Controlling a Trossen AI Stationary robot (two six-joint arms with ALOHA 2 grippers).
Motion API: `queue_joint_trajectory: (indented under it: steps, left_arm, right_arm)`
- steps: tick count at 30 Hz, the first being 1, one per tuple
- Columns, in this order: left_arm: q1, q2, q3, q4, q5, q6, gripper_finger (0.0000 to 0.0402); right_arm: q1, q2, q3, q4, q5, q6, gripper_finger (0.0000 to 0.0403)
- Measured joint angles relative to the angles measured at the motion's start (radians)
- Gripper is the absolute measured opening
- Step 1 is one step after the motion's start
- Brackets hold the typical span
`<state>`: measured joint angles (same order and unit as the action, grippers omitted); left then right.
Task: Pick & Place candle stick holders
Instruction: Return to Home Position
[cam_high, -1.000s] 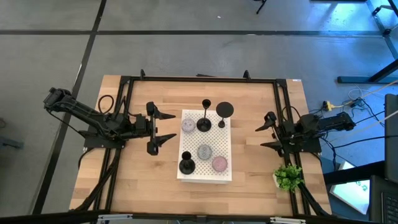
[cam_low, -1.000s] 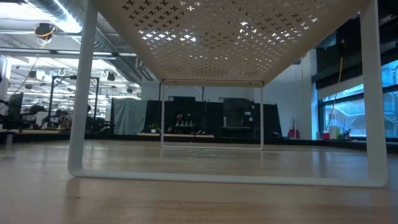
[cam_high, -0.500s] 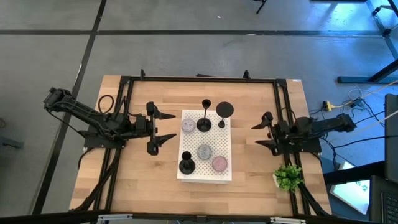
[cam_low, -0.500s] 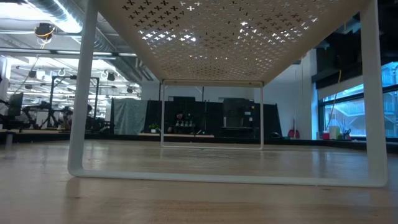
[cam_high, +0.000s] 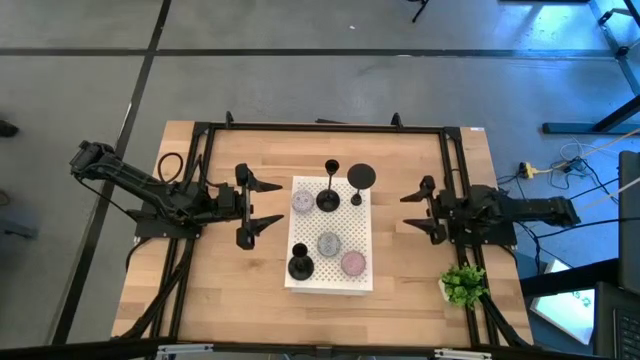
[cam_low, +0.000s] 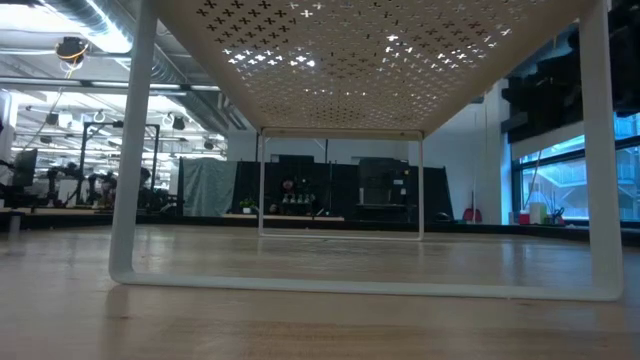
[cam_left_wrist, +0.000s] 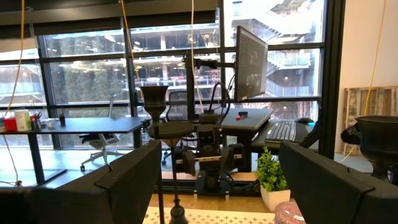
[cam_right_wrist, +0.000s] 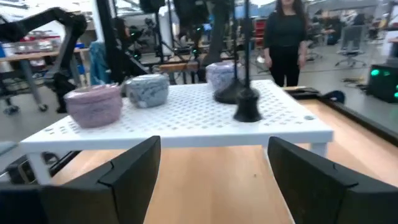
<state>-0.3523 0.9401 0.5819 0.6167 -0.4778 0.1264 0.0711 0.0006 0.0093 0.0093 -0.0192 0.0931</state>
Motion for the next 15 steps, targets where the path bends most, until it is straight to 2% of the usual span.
queue_joint_trajectory:
  steps: [6,15]
  left_arm:
    - [0.0,0.0,0.0,-0.011,0.0,0.0,0.0322]
    - [0.001,0.0,0.0,-0.032,0.0,0.05,0.0322]
  right_arm:
    - [-0.035,0.007,0.0,0.002,0.006,-0.006,0.0297]
    - [-0.052,0.086,0.0,-0.002,0.022,0.002,0.0297]
